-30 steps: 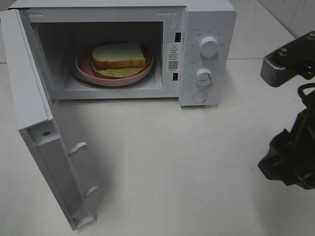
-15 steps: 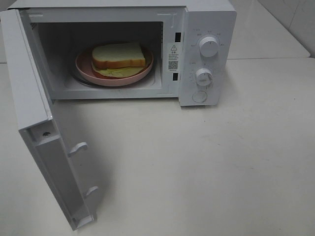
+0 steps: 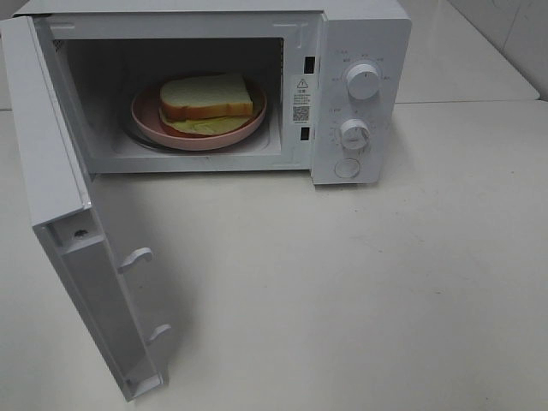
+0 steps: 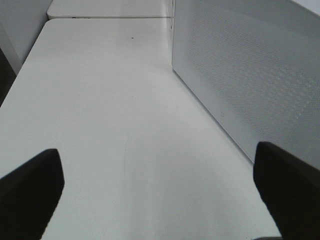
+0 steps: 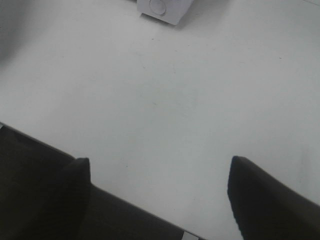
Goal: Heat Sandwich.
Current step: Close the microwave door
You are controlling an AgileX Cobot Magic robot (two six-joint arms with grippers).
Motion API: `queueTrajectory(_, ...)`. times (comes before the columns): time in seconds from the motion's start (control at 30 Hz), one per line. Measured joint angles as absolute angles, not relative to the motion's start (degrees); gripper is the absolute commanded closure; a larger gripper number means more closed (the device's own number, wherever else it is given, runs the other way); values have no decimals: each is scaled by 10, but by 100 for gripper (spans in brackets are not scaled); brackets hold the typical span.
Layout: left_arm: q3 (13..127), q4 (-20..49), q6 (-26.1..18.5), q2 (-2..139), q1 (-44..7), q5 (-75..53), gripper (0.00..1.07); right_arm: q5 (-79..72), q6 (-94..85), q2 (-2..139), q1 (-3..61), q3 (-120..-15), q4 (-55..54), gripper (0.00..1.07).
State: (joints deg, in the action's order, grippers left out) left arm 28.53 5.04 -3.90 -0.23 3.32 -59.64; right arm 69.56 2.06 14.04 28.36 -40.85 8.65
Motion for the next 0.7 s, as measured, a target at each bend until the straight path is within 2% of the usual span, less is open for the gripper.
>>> queueTrajectory(0.3,285,50,-39,-2,33,-596,9,657,10,77,190,-326,81,33)
queueTrajectory(0.7,285,50,-39,-2,33,-596,9,600,5,-2,91,-290,45,33)
